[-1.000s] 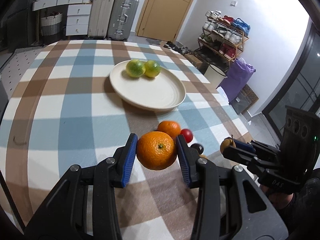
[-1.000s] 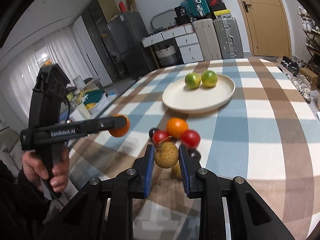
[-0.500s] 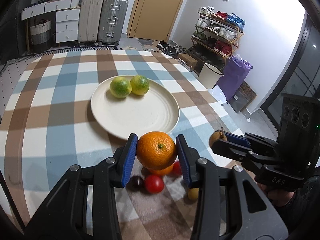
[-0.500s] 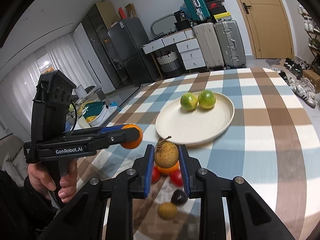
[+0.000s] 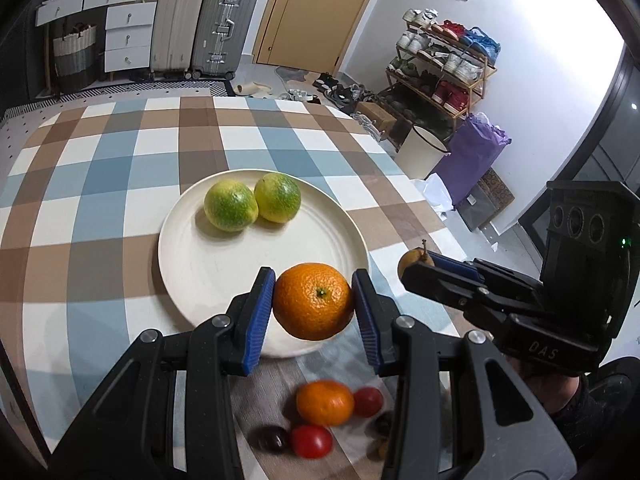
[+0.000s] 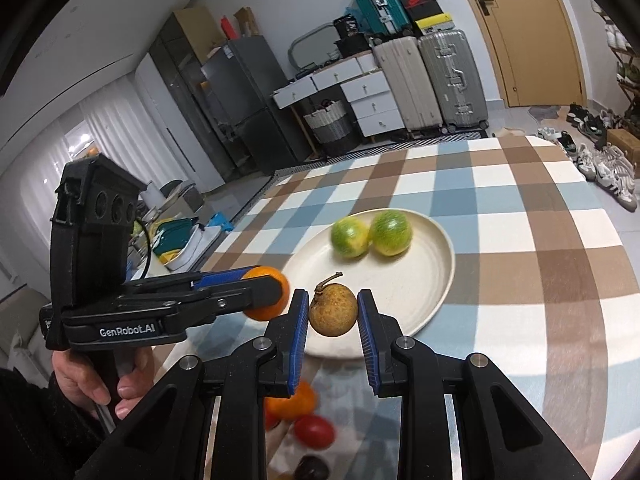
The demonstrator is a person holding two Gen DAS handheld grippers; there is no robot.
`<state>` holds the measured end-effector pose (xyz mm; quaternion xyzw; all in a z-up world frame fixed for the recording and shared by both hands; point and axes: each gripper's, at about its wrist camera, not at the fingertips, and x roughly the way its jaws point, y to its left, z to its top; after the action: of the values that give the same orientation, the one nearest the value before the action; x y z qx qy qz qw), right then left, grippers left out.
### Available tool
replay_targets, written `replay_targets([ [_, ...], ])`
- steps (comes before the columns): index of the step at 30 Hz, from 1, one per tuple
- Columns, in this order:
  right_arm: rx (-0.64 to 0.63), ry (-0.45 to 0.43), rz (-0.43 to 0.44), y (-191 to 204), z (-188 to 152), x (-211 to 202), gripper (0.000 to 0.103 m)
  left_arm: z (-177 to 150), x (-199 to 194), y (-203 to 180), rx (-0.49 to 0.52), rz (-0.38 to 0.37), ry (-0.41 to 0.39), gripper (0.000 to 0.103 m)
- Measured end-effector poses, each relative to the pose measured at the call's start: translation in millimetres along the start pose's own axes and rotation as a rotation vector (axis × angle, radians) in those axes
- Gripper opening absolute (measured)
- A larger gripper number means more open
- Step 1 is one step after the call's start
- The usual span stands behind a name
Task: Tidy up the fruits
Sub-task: 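Carry the orange and kiwi to the plate and release them there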
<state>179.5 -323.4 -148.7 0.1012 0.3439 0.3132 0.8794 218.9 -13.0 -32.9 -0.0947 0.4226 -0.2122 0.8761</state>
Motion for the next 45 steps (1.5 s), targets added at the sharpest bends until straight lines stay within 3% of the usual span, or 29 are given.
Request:
replay_targets([
  [16, 0.074, 0.066, -0.008, -51, 32, 57, 0.025, 35, 70, 20, -0.002, 0.010, 0.076, 0.037],
  [34, 0.077, 0.078, -0.040, -68, 41, 87, 0.025, 42, 112, 25, 0.001, -0.018, 0.128, 0.037],
  [35, 0.077, 0.072, -0.044, -68, 41, 87, 0.026, 42, 113, 26, -0.001, -0.024, 0.129, 0.037],
  [38, 0.060, 0.052, -0.066, -65, 43, 84, 0.045, 44, 111, 26, 0.000, -0.028, 0.114, 0.037],
  [39, 0.052, 0.044, -0.062, -63, 43, 83, 0.047, 45, 110, 25, 0.002, -0.028, 0.110, 0.037],
  [45, 0.056, 0.009, -0.060, -62, 45, 74, 0.047, 44, 99, 24, 0.006, -0.021, 0.096, 0.037],
])
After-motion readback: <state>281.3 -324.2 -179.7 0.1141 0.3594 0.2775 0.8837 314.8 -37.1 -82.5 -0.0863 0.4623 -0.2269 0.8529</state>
